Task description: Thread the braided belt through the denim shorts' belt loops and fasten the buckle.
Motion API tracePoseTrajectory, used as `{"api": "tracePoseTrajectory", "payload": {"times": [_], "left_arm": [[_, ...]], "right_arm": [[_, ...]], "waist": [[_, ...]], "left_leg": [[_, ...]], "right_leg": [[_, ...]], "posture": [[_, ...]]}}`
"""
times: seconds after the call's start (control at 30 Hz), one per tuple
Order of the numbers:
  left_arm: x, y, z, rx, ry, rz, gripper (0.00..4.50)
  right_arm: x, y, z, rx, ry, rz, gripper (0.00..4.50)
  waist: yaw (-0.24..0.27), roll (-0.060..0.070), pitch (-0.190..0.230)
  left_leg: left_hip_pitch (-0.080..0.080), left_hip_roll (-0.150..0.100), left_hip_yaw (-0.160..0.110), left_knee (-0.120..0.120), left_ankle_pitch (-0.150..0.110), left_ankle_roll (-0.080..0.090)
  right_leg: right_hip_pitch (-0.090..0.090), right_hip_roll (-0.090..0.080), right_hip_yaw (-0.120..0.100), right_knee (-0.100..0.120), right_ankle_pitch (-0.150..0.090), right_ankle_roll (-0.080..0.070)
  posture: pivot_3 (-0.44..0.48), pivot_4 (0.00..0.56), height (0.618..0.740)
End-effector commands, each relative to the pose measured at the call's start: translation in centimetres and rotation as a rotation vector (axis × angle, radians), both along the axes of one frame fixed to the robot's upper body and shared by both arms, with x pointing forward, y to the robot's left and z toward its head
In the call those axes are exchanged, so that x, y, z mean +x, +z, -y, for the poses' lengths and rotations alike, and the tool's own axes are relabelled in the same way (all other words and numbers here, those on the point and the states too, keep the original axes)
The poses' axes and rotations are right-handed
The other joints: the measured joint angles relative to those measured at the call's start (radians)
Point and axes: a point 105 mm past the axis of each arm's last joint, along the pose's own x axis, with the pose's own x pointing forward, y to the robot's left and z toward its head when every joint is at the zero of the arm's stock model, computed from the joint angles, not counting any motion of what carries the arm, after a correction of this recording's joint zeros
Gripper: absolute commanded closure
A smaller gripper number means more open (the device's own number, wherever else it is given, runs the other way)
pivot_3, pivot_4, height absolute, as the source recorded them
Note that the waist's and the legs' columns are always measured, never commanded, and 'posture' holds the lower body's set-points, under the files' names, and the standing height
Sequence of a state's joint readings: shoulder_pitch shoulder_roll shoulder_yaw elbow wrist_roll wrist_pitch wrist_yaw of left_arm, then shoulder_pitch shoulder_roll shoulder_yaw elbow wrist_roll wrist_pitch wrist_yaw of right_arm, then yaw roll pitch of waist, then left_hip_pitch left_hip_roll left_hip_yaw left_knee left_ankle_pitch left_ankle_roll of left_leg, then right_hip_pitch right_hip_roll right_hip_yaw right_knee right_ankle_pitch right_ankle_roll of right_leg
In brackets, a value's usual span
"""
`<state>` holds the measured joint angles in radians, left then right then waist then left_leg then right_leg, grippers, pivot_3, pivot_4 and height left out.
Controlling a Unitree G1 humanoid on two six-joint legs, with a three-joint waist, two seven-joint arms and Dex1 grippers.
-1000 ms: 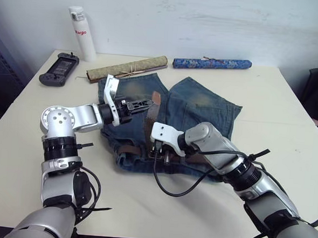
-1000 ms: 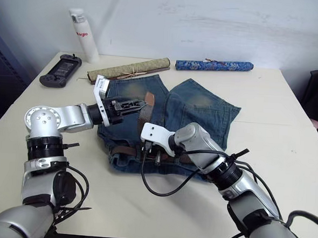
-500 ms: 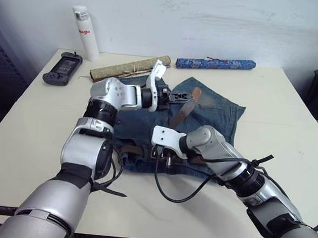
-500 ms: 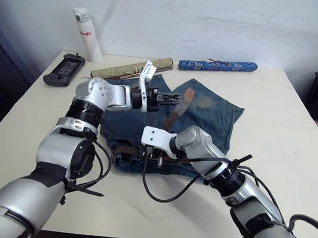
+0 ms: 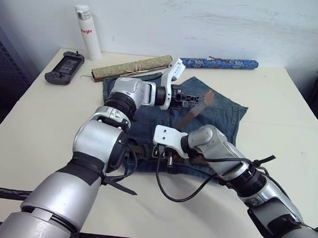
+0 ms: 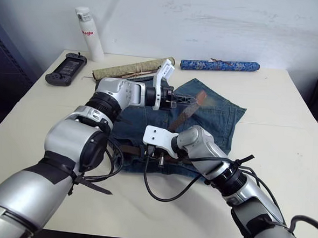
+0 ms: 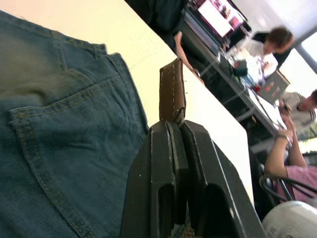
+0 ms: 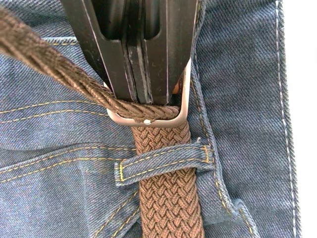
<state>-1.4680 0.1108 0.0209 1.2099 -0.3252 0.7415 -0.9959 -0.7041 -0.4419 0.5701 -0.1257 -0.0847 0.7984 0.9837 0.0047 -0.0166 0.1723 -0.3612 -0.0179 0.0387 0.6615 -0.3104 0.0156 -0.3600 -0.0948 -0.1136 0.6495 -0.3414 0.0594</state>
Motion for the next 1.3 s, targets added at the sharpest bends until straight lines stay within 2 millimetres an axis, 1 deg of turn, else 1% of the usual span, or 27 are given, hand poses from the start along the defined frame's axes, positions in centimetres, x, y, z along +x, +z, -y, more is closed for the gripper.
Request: {"api": "tracePoseTrajectory", "payload": {"times": [0.03, 0.1, 0.17, 0.23, 0.3, 0.37, 0.47, 0.53, 0.6, 0.67, 0.77, 0.8, 0.87, 0.93, 0.97, 1.0, 1.03, 1.07, 1.1, 1.13, 1.17, 1.27, 1.3], "left_arm": [[-1.1, 5.6, 0.1, -0.126, -0.095, 0.18, 4.5], [-0.6, 4.3, -1.2, -0.056, -0.062, 0.215, 4.5], [-0.4, 2.9, -2.7, 0.012, -0.04, 0.229, 4.5], [-0.4, 1.9, -4.0, 0.056, -0.024, 0.238, 4.5], [-0.4, 1.5, -4.9, 0.071, -0.009, 0.236, 4.5], [-0.7, 1.3, -5.2, 0.08, -0.007, 0.238, 4.5], [-1.2, 0.8, -4.9, 0.095, -0.021, 0.249, 4.5], [-1.6, 0.6, -4.4, 0.095, -0.031, 0.252, 4.5], [-2.0, 0.5, -3.9, 0.093, -0.044, 0.254, 4.5], [-2.4, 0.2, -3.5, 0.092, -0.057, 0.254, 4.5], [-3.3, -0.3, -2.9, 0.109, -0.091, 0.272, 4.5], [-3.5, -0.4, -2.8, 0.115, -0.102, 0.279, 4.5], [-4.0, -1.1, -2.7, 0.169, -0.138, 0.35, 4.5], [-4.4, -1.7, -2.8, 0.216, -0.17, 0.418, 4.5], [-4.6, -1.8, -2.8, 0.224, -0.182, 0.44, 4.5], [-4.7, -1.9, -2.9, 0.235, -0.194, 0.474, 4.5], [-4.7, -2.1, -3.0, 0.254, -0.204, 0.516, 4.5], [-4.6, -2.5, -3.1, 0.3, -0.221, 0.587, 4.5], [-4.6, -2.8, -3.3, 0.333, -0.235, 0.636, 4.5], [-4.6, -3.0, -3.3, 0.354, -0.255, 0.679, 4.5], [-4.7, -3.1, -3.2, 0.36, -0.273, 0.711, 4.5], [-5.3, -2.8, -2.8, 0.35, -0.324, 0.799, 4.5], [-5.6, -2.9, -2.6, 0.362, -0.354, 0.849, 4.5]], "right_arm": [[-2.1, -6.1, 3.4, -0.102, -0.124, -0.215, 4.45], [-1.9, -4.6, 4.4, -0.025, -0.196, -0.203, 4.45], [-1.8, -3.0, 5.5, 0.056, -0.265, -0.177, 4.45], [-2.2, -1.8, 6.3, 0.118, -0.309, -0.175, 4.45], [-2.5, -0.6, 6.9, 0.185, -0.356, -0.168, 4.45], [-2.6, 0.3, 7.4, 0.223, -0.389, -0.159, 4.45], [-2.6, 2.0, 7.8, 0.312, -0.439, -0.158, 4.45], [-2.4, 3.2, 8.0, 0.382, -0.478, -0.153, 4.45], [-2.4, 3.7, 8.3, 0.403, -0.505, -0.15, 4.45], [-2.0, 5.1, 8.8, 0.497, -0.566, -0.147, 4.45], [-2.3, 7.2, 9.8, 0.6, -0.615, -0.139, 4.45], [-2.4, 7.7, 10.1, 0.611, -0.622, -0.13, 4.45], [-2.8, 8.4, 11.0, 0.589, -0.618, -0.081, 4.45], [-2.9, 8.8, 12.0, 0.523, -0.612, 0.004, 4.45], [-2.9, 8.9, 12.4, 0.483, -0.605, 0.044, 3.83], [-3.0, 9.1, 12.8, 0.425, -0.582, 0.092, 3.44], [-3.2, 9.1, 13.2, 0.364, -0.562, 0.133, 2.97], [-3.4, 9.4, 13.8, 0.251, -0.511, 0.216, 2.18], [-3.5, 9.4, 14.0, 0.169, -0.468, 0.269, 1.98], [-3.6, 9.6, 14.0, 0.113, -0.42, 0.315, 1.59], [-3.7, 9.6, 14.0, 0.09, -0.389, 0.322, 1.23], [-3.8, 9.6, 13.4, 0.036, -0.286, 0.345, 1.23], [-3.8, 10.0, 13.0, 0.03, -0.25, 0.377, 1.23]], "waist": [[0.005, 0.005, 0.002], [0.017, 0.005, 0.003], [0.027, 0.006, 0.004], [0.031, 0.007, 0.006], [0.04, 0.007, 0.007], [0.048, 0.007, 0.007], [0.051, 0.007, 0.008], [0.051, 0.006, 0.012], [0.049, 0.007, 0.016], [0.046, 0.007, 0.02], [0.04, 0.013, 0.027], [0.038, 0.014, 0.027], [0.036, 0.014, 0.028], [0.031, 0.015, 0.028], [0.03, 0.015, 0.028], [0.029, 0.014, 0.028], [0.03, 0.014, 0.028], [0.03, 0.014, 0.028], [0.03, 0.014, 0.03], [0.03, 0.015, 0.03], [0.03, 0.014, 0.031], [0.025, 0.009, 0.034], [0.025, 0.009, 0.034]], "left_leg": [[-0.003, 0.0, 0.0, 0.0, 0.0, 0.0], [-0.012, 0.0, 0.001, 0.0, 0.004, -0.005], [-0.018, -0.001, 0.001, 0.0, 0.005, -0.005], [-0.025, -0.001, 0.0, 0.001, 0.006, -0.003], [-0.032, -0.003, -0.001, 0.002, 0.01, 0.004], [-0.036, -0.004, -0.002, 0.002, 0.01, 0.008], [-0.045, -0.005, -0.003, 0.003, 0.012, 0.013], [-0.045, -0.005, -0.003, 0.003, 0.013, 0.014], [-0.045, -0.005, -0.003, 0.003, 0.014, 0.016], [-0.045, -0.005, -0.003, 0.003, 0.014, 0.017], [-0.045, -0.005, -0.003, 0.002, 0.016, 0.016], [-0.045, -0.005, -0.002, 0.002, 0.016, 0.016], [-0.045, -0.005, -0.002, 0.002, 0.017, 0.016], [-0.045, -0.005, -0.002, 0.001, 0.017, 0.016], [-0.045, -0.005, -0.002, 0.001, 0.017, 0.016], [-0.044, -0.005, -0.002, 0.001, 0.017, 0.016], [-0.045, -0.005, -0.002, 0.001, 0.017, 0.016], [-0.044, -0.005, -0.001, 0.002, 0.017, 0.016], [-0.044, -0.005, -0.001, 0.002, 0.017, 0.016], [-0.044, -0.005, -0.001, 0.003, 0.017, 0.016], [-0.043, -0.006, 0.0, 0.002, 0.017, 0.015], [-0.042, -0.004, 0.0, 0.002, 0.019, 0.013], [-0.042, -0.004, 0.0, 0.002, 0.019, 0.013]], "right_leg": [[-0.002, 0.0, 0.0, -0.001, 0.001, 0.001], [-0.011, -0.001, 0.0, -0.001, 0.001, 0.002], [-0.015, -0.001, -0.001, -0.001, 0.001, 0.001], [-0.02, -0.001, -0.002, -0.004, 0.002, 0.001], [-0.025, -0.002, -0.003, -0.006, 0.002, 0.001], [-0.027, -0.002, -0.004, -0.009, 0.002, 0.001], [-0.032, -0.002, -0.006, -0.012, 0.003, 0.003], [-0.032, -0.003, -0.006, -0.013, 0.003, 0.003], [-0.032, -0.003, -0.006, -0.013, 0.004, 0.004], [-0.032, -0.003, -0.006, -0.012, 0.004, 0.004], [-0.033, -0.003, -0.006, -0.01, 0.004, 0.004], [-0.033, -0.003, -0.006, -0.009, 0.004, 0.004], [-0.034, -0.002, -0.006, -0.007, 0.004, 0.004], [-0.034, -0.002, -0.006, -0.006, 0.004, 0.004], [-0.033, -0.002, -0.006, -0.006, 0.004, 0.004], [-0.033, -0.002, -0.006, -0.007, 0.004, 0.004], [-0.033, -0.002, -0.006, -0.008, 0.004, 0.004], [-0.033, -0.002, -0.005, -0.008, 0.004, 0.004], [-0.033, -0.002, -0.005, -0.008, 0.004, 0.004], [-0.033, -0.002, -0.005, -0.007, 0.004, 0.004], [-0.033, -0.003, -0.004, -0.008, 0.004, 0.004], [-0.033, -0.002, -0.004, -0.007, 0.004, 0.004], [-0.033, -0.002, -0.004, -0.006, 0.004, 0.004]], "posture": [[0.0, 0.15, 0.686], [0.0, 0.15, 0.686], [0.0, 0.15, 0.686], [0.0, 0.15, 0.686], [0.0, 0.15, 0.686], [0.0, 0.15, 0.686], [0.0, 0.15, 0.686], [0.0, 0.15, 0.686], [0.0, 0.15, 0.686], [0.0, 0.15, 0.686], [0.0, 0.15, 0.686], [0.0, 0.15, 0.686], [0.0, 0.15, 0.686], [0.0, 0.15, 0.686], [0.0, 0.15, 0.686], [0.0, 0.15, 0.686], [0.0, 0.15, 0.686], [0.0, 0.15, 0.686], [0.0, 0.15, 0.686], [0.0, 0.15, 0.686], [0.0, 0.15, 0.686], [0.0, 0.15, 0.686], [0.0, 0.15, 0.686]]}}
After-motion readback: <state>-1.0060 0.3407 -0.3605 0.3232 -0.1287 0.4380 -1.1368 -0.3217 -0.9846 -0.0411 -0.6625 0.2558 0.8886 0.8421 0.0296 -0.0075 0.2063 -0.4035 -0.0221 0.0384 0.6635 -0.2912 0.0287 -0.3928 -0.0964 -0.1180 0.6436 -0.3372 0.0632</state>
